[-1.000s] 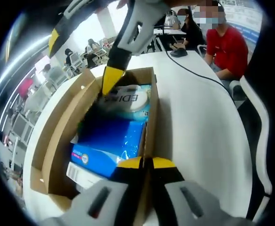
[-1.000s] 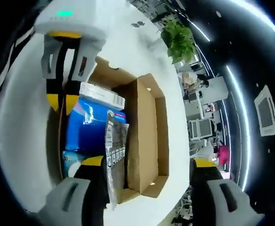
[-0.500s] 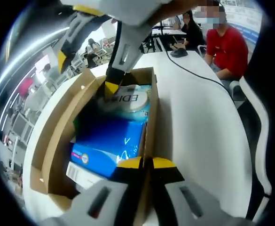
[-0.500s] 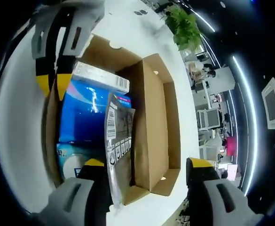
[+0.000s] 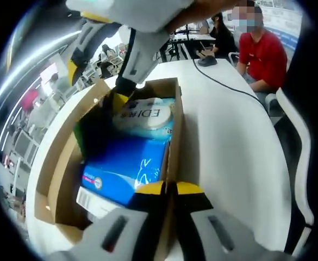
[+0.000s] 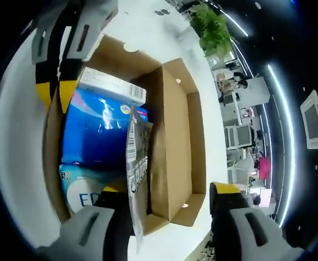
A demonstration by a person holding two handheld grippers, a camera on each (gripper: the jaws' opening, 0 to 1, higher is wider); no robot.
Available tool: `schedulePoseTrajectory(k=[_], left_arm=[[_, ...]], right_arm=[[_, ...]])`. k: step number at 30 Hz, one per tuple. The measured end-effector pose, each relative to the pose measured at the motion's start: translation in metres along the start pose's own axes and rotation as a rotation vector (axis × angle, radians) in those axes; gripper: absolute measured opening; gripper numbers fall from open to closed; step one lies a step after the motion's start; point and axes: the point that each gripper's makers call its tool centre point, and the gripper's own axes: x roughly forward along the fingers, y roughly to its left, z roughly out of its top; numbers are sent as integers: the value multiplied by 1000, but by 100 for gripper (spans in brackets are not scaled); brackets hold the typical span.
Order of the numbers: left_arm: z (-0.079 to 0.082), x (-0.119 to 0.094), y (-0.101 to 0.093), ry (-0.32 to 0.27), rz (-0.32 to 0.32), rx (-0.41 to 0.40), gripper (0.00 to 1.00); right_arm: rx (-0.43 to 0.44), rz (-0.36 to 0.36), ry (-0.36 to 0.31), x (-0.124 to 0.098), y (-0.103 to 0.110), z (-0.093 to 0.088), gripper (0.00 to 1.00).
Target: Operate the shoe box by opening the lid, removing the specified soft item, and placing it in the target area until the item is outside and the box remains undamaged.
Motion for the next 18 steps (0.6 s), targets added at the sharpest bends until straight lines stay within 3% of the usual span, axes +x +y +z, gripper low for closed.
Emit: schedulePoseTrajectory(k=[5,8,18], left_arm=[[0,0,1,0,-3,1,6],[-1,1,0,0,-1,0,6],[2,-3,-1,-2,-1,-2,6]], right_arm=[[-19,41,33,12,10,-8,56],[18,50,45,16,10,-11,54],[8,75,40,18,18,-9,48]])
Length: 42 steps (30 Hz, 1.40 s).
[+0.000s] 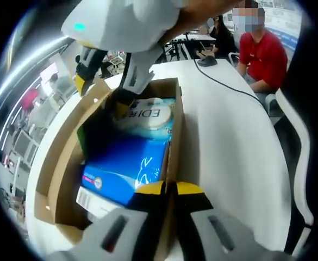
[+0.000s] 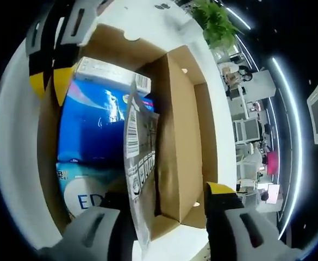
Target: Operate the shoe box by opening the lid, removing the specified soft item, and placing it in the target area until the item is outside and the box remains undamaged.
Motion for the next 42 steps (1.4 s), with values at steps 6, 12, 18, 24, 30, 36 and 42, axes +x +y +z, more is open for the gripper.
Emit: schedulePoseTrajectory(k=[6,12,18,24,30,36,42], left_arm=[[0,0,1,-1,0,-1,6],[0,1,2,-2,0,-1,6],[0,1,2,-3,-1,-1,6],[-1,2,2,-3,-1,-2,6],[-1,1,2,-3,2,-8,6],[-1,1,1,-2,5,-9,6],[0,0,2,-2,4,-7,6]], right_arm=[[75,42,-7,3,6,-2,39],[35,67,-4,4,11,-2,28],[7,89,-7,6,20,-1,20],[1,103,-6,7,22,-1,16],[-27,116,-7,8,25,-1,8],[-27,132,-4,8,29,-1,5],[-33,126,-7,7,27,-1,2]])
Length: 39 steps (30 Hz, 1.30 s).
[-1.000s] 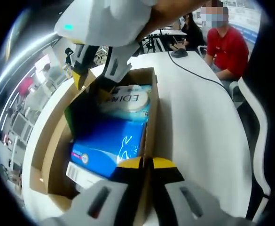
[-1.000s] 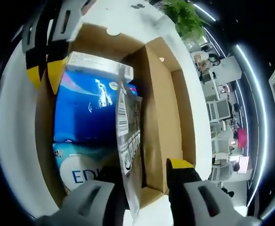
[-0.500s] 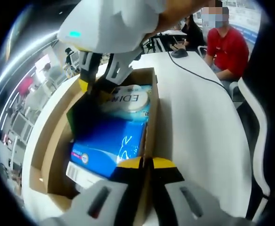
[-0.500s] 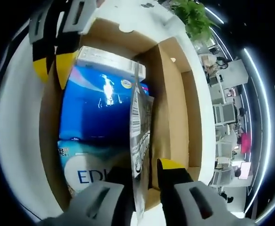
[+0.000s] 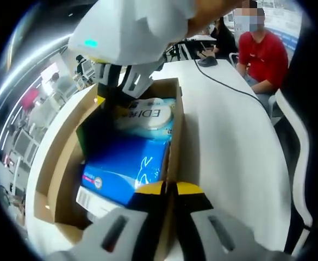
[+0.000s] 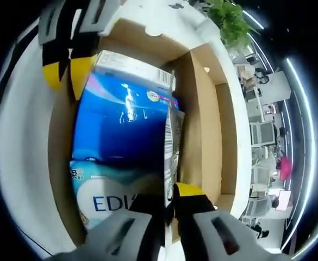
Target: Operate the shoe box by opening the lid, removing the specified soft item, and placing it in the target area until the item is outside and the box remains undamaged.
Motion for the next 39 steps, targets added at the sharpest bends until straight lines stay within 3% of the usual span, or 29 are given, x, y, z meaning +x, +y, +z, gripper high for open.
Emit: schedulePoseTrajectory(k=[11,21,31,39], left_arm=[[0,0,0,3,2,-10,6],[-1,1,2,5,5,-9,6],[-2,2,1,3,6,-7,6],[-2,4,1,4,7,-9,6]], right_arm=[[-31,-4,-18,-7,-5,8,2],[-37,-50,-48,-23,-20,18,2],[-44,-91,-66,-46,-33,15,2],[-18,-144,-59,-64,-50,3,2]])
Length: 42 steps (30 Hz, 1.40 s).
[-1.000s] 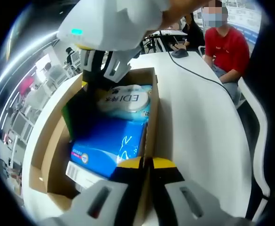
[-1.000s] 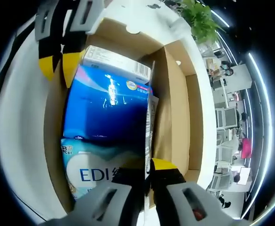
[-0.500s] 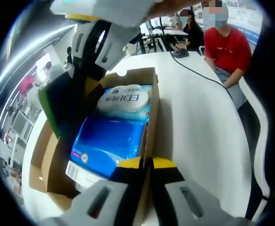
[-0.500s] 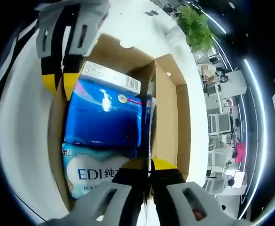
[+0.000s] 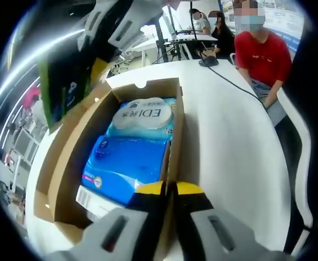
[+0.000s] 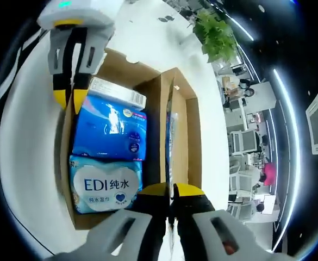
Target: Operate the shoe box by opening the lid, removing the specified soft item, and placing it in the target area until the item is outside and the box remains undamaged.
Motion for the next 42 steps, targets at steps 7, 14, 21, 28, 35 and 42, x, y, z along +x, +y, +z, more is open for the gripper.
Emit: schedulePoseTrajectory(k=[7,14,21,28,35,42], left_arm=[[2,-2,0,0,3,-4,6],[2,-4,0,1,7,-7,6],[2,-3,0,1,9,-9,6],[3,-5,0,0,17,1,6],[3,-6,0,10,23,31,6],[1,-4,3,-4,13,40,6]], right_arm=[[7,-30,24,-15,-8,-21,2],[21,-36,60,-22,-5,-42,2],[50,-45,89,-32,-4,-64,2],[52,-38,109,-38,-3,-92,2],[64,-41,84,-39,3,-116,2],[110,-19,62,-39,26,-148,2]])
